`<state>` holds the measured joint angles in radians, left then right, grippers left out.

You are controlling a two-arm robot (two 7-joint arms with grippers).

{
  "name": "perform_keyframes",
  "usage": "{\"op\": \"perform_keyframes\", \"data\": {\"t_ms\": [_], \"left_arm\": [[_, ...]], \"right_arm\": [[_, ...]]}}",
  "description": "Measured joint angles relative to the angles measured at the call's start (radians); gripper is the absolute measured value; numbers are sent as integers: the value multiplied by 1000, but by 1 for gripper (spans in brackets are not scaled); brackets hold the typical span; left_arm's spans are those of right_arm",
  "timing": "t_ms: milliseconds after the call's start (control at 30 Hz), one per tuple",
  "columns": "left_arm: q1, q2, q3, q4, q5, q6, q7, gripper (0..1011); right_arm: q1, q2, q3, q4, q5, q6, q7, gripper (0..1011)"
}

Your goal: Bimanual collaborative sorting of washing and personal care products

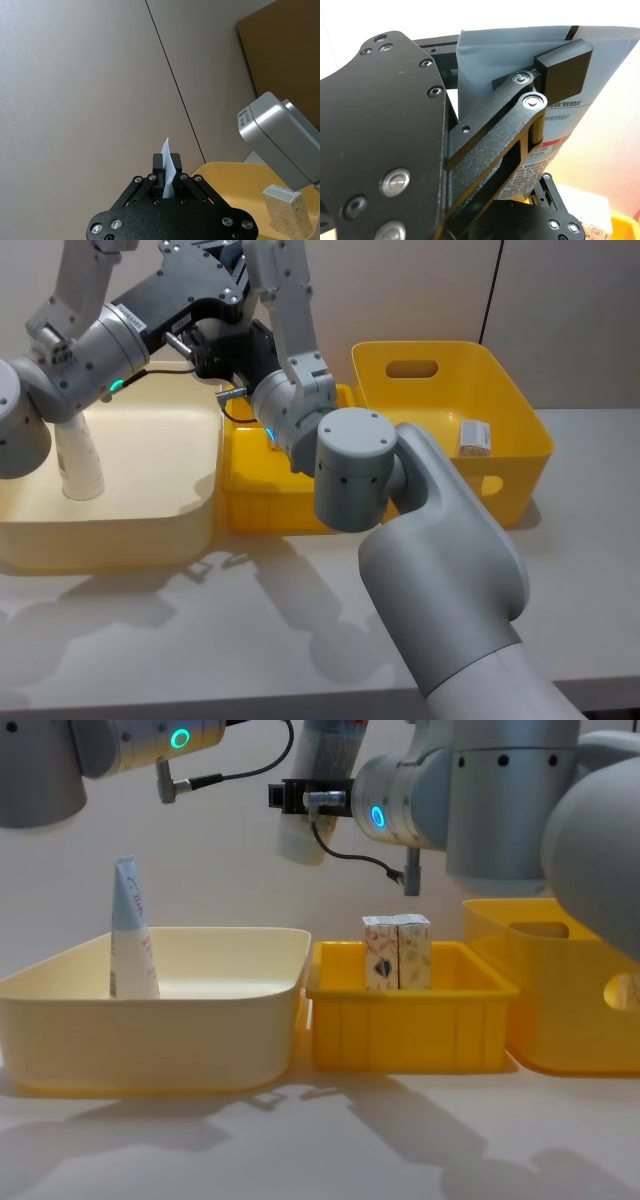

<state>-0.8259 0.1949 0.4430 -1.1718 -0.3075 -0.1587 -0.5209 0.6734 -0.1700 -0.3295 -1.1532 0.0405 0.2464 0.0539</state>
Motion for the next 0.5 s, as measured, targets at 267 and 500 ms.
{"op": "perform_keyframes", "data": {"t_ms": [267,500], "left_arm": [[0,0,0,0,0,0,0,91],[0,0,0,0,0,0,0,91]], "right_arm": [[0,0,0,0,0,0,0,515],[0,0,0,0,0,0,0,513]]}}
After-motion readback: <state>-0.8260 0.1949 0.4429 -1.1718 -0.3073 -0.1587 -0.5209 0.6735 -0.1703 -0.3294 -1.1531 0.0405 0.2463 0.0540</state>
